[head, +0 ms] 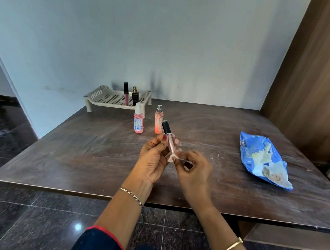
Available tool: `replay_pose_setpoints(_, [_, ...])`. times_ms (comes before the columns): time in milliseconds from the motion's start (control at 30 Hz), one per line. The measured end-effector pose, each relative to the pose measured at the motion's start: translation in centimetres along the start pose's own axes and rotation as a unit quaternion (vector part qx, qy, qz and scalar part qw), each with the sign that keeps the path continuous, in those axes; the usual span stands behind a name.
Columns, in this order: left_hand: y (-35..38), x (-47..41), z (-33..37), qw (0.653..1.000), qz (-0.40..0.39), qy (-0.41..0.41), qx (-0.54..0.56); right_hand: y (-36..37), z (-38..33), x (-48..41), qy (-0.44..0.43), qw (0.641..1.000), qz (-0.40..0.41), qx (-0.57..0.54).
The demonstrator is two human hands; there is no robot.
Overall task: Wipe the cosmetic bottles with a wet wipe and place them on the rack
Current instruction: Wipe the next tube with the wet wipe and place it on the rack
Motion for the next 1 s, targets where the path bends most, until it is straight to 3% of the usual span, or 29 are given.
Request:
replay_pose_setpoints(233, [0.9, 0.0, -1.4, 1.000, -0.021, -0.023, 0.001, -0.7, 0.4, -0.9, 0.029, 0.998, 0.045, -0.013])
replay_pose_setpoints(367, [1.5, 0.4, -2.3, 0.998, -0.037, -0.046, 0.000, -0.7, -0.5, -3.1, 0.058, 0.992, 0.075, -0.084])
replay_pose_setpoints(700, [2.2, 0.2, -1.1, 0.997, -0.038, 0.037, -0.054, 0.2, 0.9, -4.7, 0.172, 0.951, 0.105, -0.235])
replay_pose_setpoints(900, [1.9, 0.6, -0.3, 0.987, -0.022, 0.106, -0.117, -0.1, -0.3, -3.8, 0.104, 0.977, 0.102, -0.153])
replay_pose_setpoints(1000, [2.1, 0.6, 0.3, 0.975, -0.023, 0.121, -0.183, 0.0, -0.7, -4.2, 0.104, 0.974, 0.109, -0.168])
Point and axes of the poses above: each hand's wrist, its own x-axis away from the middle knuckle, its own y-axis out of the palm, z = x × y, the point moved 9 cm from there along -x, towards the middle knuckle, and after that the axes turned 8 degrees about -x, right-handed, at the moved point
